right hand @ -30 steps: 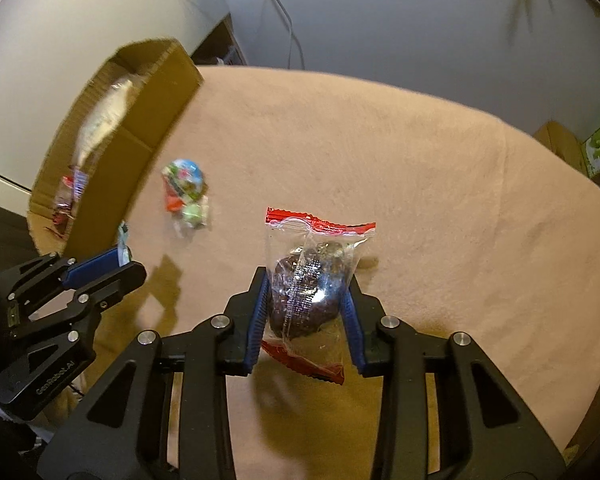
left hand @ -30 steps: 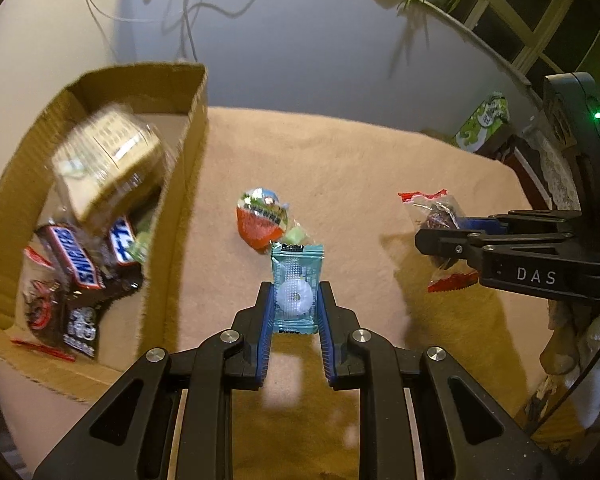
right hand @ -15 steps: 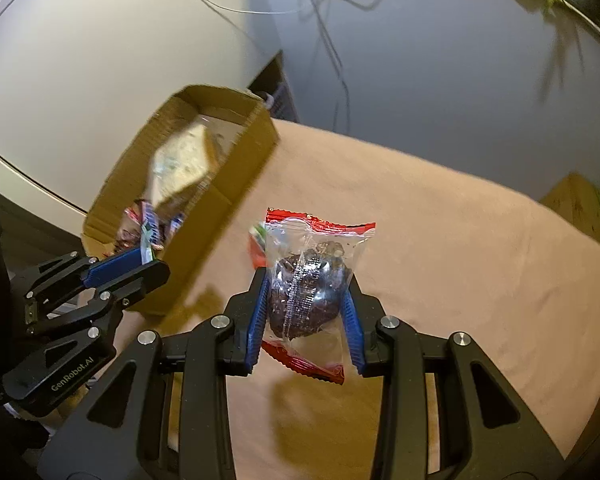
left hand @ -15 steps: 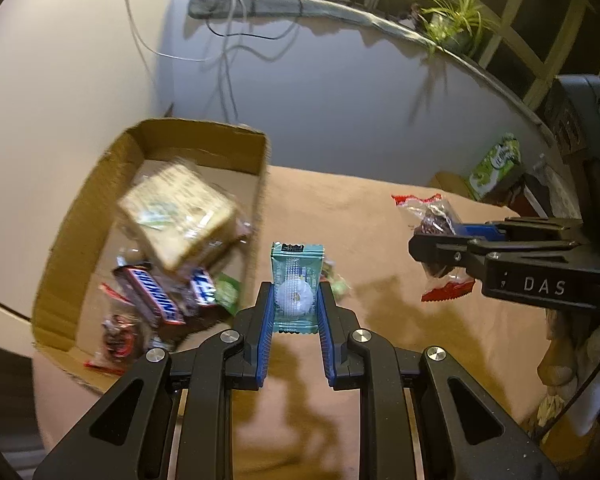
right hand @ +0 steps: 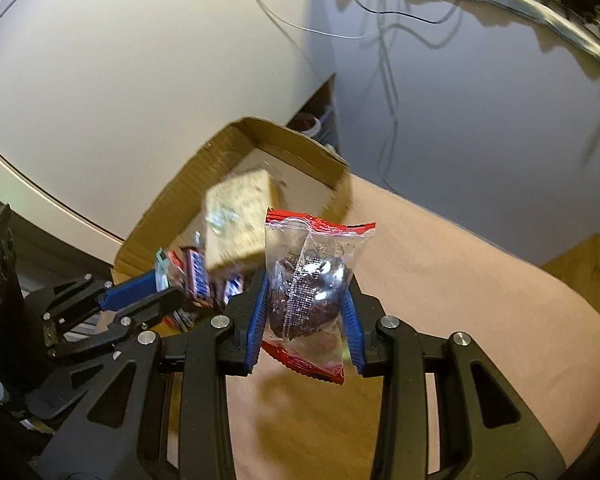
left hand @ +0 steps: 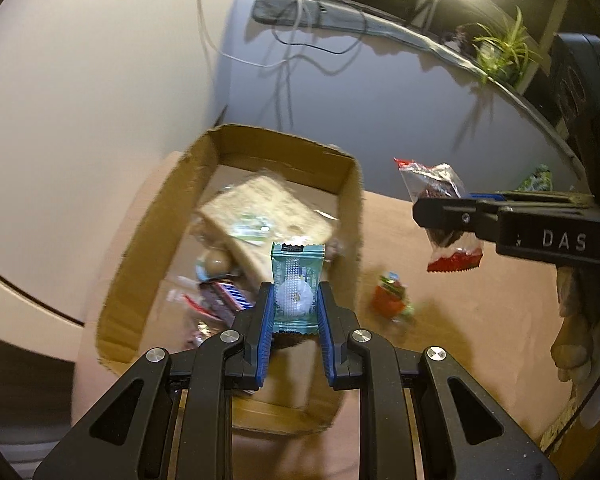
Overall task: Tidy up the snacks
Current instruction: 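Carry the mint packet and brown candy bag over the box with both tools, then open both tools to drop the mint packet and candy bag into the box, then withdraw both tools toward the round orange candy and small green candy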
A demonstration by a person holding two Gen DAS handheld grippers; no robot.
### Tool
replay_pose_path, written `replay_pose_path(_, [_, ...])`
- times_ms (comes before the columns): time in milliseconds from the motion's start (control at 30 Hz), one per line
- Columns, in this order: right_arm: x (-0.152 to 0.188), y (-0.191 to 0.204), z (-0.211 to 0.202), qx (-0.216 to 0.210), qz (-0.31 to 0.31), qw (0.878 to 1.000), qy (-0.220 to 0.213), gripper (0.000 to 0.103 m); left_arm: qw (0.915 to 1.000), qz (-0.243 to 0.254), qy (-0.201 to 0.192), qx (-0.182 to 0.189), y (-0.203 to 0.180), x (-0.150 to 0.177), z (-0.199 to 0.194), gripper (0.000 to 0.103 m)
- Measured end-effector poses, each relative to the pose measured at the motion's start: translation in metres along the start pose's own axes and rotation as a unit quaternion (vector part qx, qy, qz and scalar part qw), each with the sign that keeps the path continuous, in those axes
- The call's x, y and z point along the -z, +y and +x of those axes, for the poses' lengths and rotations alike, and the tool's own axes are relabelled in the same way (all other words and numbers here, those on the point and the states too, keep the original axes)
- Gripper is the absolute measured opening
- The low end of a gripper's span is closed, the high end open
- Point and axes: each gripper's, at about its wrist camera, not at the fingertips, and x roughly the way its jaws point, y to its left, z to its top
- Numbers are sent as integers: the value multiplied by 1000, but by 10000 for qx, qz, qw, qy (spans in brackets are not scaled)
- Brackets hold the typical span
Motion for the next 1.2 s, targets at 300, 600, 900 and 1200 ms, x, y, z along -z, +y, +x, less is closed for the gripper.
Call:
replay_pose_path(300, [-28,23,34,-231,-211,9994,178,36,9997,-174,54,-191,16,-3,6,19])
replay_pose_path(600, [-35,33,46,-339,-318,9986,267,42,9993,-255,41,-284,24,-7,8,28])
replay_pose_path(900, [-41,32,37,-299,-426,9985,150,67,9987,-327,19,-379,27,-7,9,40])
replay_pose_path(1200, [-35,9,21,-270,-343,9990,-76,67,9985,-413,14,-358,24,-5,7,40])
